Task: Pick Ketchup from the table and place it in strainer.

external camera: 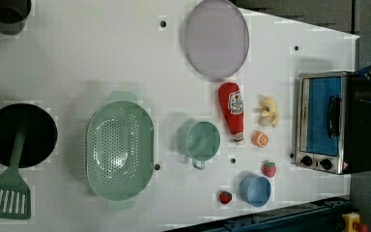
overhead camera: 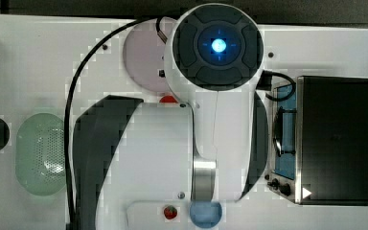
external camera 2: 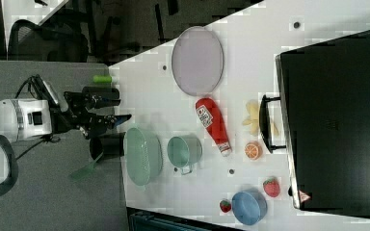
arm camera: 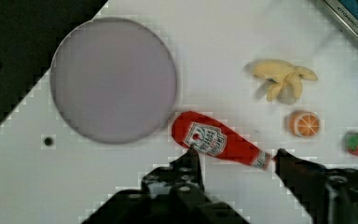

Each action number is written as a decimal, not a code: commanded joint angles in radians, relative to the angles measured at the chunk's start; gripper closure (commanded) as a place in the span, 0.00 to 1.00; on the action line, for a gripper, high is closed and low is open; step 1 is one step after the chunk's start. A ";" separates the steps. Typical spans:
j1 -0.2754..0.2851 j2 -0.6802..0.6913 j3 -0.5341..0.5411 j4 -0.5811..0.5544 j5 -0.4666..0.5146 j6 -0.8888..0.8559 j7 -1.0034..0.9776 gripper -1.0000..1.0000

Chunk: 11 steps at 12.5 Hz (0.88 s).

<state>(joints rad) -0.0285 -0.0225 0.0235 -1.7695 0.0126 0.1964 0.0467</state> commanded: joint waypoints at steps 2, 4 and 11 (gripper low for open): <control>-0.109 -0.200 0.059 -0.088 0.018 -0.140 -0.030 0.10; -0.108 -0.187 0.064 -0.097 0.018 -0.127 -0.042 0.00; -0.104 -0.042 0.101 -0.188 0.018 0.023 -0.234 0.00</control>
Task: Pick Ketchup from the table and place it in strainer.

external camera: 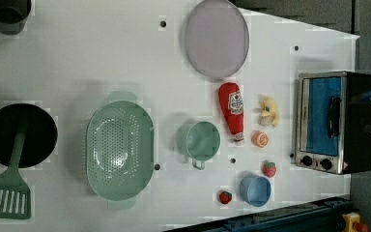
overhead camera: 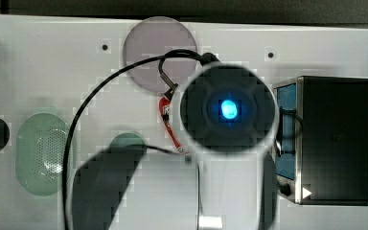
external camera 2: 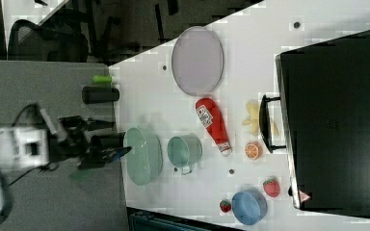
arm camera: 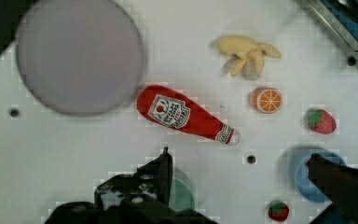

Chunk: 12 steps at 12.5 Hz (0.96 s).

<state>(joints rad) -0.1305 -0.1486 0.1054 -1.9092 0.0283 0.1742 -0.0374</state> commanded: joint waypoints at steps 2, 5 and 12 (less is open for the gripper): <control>0.000 0.129 0.033 -0.082 0.003 0.123 -0.297 0.00; 0.002 0.185 0.047 -0.147 0.002 0.262 -0.506 0.00; 0.004 0.341 0.068 -0.287 0.002 0.586 -0.838 0.00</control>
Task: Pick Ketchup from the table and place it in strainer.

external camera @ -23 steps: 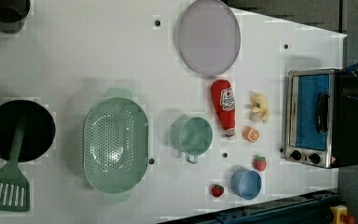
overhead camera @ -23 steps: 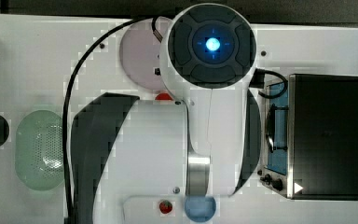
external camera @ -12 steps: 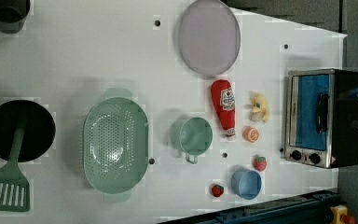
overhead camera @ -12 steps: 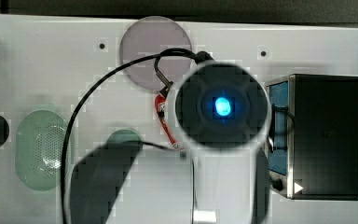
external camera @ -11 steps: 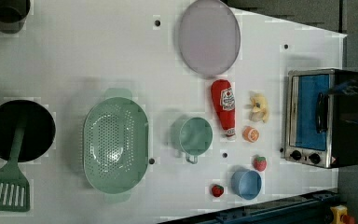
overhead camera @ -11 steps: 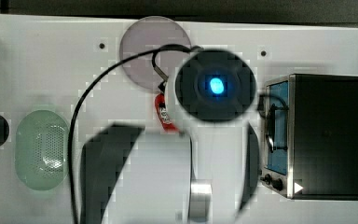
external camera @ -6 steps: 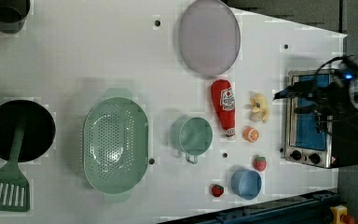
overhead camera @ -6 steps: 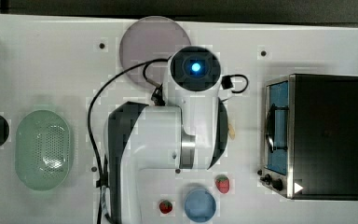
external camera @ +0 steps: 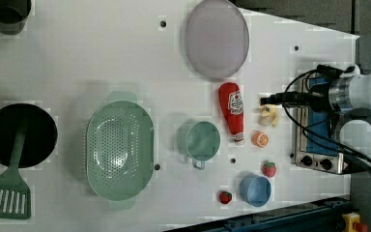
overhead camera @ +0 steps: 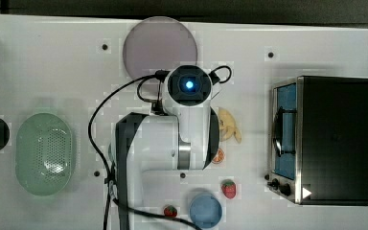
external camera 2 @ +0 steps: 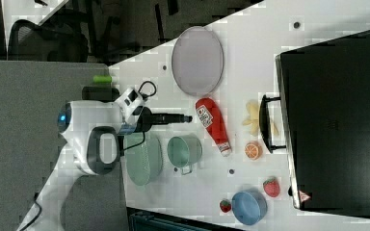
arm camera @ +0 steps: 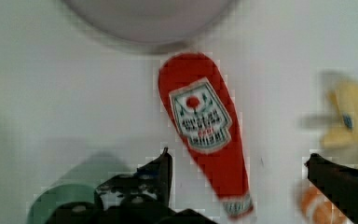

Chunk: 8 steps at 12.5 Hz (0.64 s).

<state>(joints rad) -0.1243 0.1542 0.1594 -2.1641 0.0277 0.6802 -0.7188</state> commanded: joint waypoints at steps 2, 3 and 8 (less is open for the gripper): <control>0.000 0.085 0.020 -0.059 0.002 0.173 -0.226 0.00; 0.000 0.108 0.019 -0.074 0.001 0.206 -0.239 0.00; 0.000 0.206 0.003 -0.137 -0.038 0.335 -0.236 0.00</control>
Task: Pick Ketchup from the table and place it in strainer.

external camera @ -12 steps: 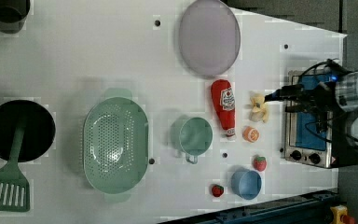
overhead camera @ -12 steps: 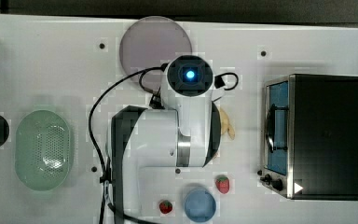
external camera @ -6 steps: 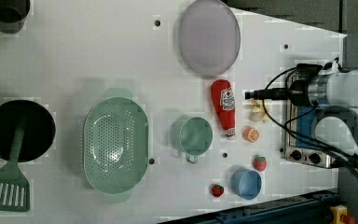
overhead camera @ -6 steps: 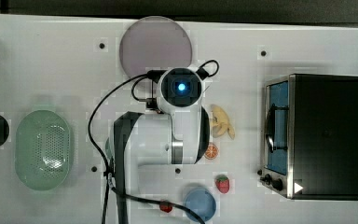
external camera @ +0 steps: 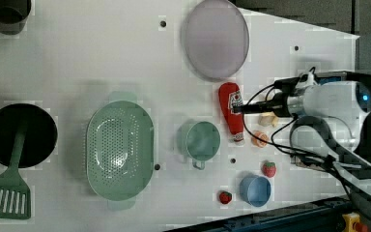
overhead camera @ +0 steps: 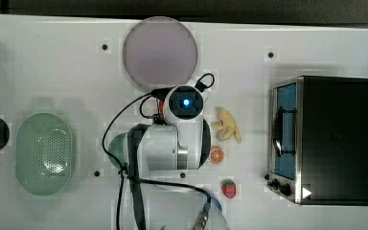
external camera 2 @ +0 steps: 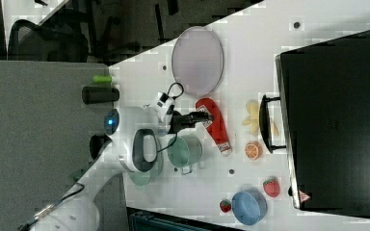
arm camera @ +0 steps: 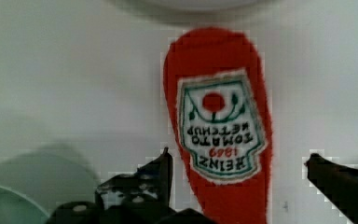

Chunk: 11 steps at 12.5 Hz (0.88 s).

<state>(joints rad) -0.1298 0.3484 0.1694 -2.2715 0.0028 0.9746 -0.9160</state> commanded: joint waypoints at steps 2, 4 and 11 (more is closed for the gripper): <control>0.007 0.042 -0.006 -0.038 -0.013 0.086 -0.040 0.00; 0.009 0.067 -0.006 -0.039 -0.013 0.129 -0.039 0.00; 0.010 0.090 -0.011 -0.051 -0.014 0.168 -0.035 0.04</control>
<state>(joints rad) -0.1276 0.4543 0.1571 -2.3281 -0.0105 1.1416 -0.9292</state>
